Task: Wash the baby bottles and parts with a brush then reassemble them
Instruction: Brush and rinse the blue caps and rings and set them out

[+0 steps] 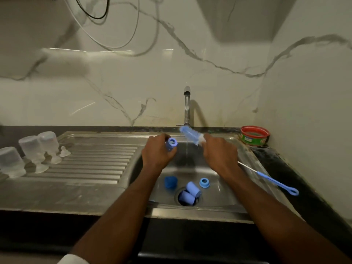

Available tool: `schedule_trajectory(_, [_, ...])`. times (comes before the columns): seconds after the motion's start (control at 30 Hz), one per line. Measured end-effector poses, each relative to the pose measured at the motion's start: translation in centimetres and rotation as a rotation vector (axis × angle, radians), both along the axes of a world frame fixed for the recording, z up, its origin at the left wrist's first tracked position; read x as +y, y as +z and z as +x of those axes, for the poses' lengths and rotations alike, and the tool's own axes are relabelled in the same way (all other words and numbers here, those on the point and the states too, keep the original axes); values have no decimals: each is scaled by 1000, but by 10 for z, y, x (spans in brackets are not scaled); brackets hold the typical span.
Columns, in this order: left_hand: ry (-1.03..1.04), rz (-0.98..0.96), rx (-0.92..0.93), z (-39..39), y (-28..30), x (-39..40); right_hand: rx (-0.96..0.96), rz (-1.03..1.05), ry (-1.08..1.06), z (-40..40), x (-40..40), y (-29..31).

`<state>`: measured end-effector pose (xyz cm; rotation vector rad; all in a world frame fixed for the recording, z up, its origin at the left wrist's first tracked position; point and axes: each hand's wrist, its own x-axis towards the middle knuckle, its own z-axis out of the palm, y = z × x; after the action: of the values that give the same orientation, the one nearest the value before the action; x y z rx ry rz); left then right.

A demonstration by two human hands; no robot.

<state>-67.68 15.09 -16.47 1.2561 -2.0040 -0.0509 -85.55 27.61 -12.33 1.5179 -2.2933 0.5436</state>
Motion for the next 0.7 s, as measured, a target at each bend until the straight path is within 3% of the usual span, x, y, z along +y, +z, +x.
schedule_trajectory(0.07, [-4,103,-59,8,-6,-3,-56,27,6,-1,-6,-1])
schedule_trajectory(0.13, [-17,279,-160,11,-17,-8,-120,197,16,-2,-10,-7])
schedule_trajectory(0.17, [-42,311,-126,12,-21,-10,-104,226,21,-2,-10,-12])
schedule_trajectory(0.27, [-120,257,80,10,-15,-8,16,127,25,4,-4,-13])
schedule_trajectory(0.33, [-157,221,113,12,-7,-3,-21,76,38,9,-1,-9])
schedule_trajectory(0.5, [-93,188,108,56,18,-12,-217,47,166,44,-13,-6])
schedule_trajectory(0.7, [138,231,-75,163,48,-20,-279,69,343,128,-53,24])
